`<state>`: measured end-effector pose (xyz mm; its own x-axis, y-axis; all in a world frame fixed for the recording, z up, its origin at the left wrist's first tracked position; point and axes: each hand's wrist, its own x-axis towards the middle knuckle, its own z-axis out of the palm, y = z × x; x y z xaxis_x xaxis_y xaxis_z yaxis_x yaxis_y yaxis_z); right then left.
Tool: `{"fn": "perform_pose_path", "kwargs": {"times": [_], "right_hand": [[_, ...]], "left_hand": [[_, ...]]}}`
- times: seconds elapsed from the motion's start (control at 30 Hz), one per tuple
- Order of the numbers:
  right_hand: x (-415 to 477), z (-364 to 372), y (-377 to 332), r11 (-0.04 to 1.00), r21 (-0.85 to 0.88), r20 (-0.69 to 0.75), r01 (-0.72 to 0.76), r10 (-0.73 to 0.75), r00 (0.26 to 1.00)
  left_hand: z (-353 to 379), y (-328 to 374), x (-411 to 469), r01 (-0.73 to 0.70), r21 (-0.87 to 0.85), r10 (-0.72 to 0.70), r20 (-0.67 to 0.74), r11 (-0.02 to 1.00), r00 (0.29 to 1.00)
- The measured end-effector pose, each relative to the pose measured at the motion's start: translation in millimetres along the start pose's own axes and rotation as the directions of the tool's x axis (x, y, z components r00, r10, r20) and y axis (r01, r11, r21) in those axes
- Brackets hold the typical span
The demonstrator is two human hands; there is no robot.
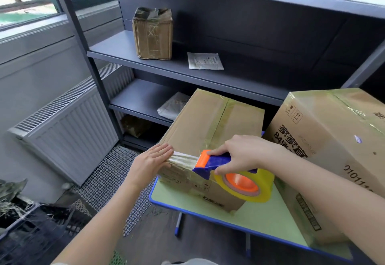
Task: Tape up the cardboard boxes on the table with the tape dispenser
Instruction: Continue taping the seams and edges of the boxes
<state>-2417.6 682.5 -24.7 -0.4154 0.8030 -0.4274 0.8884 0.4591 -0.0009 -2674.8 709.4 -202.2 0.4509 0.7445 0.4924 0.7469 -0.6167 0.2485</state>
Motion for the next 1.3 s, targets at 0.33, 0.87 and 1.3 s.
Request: {"fn": "perform_pose_path", "kwargs": {"times": [0.33,0.87,1.3], "right_hand": [[-38.2,19.2,33.3,0.999,0.022,-0.041,0.03,-0.029,0.999],[-22.1,17.4,34.9,0.999,0.01,-0.001,0.032,-0.032,0.999],[2.1,5.9,15.6,0.997,0.066,-0.056,0.031,-0.027,0.998]], "left_hand": [[-3.1,5.8,1.1,0.018,0.092,-0.026,0.092,0.996,0.995],[47.6,83.8,12.8,-0.203,0.101,0.208,-0.045,0.974,0.977],[32.3,39.6,17.4,-0.149,0.014,0.15,-0.058,0.989,0.987]]}}
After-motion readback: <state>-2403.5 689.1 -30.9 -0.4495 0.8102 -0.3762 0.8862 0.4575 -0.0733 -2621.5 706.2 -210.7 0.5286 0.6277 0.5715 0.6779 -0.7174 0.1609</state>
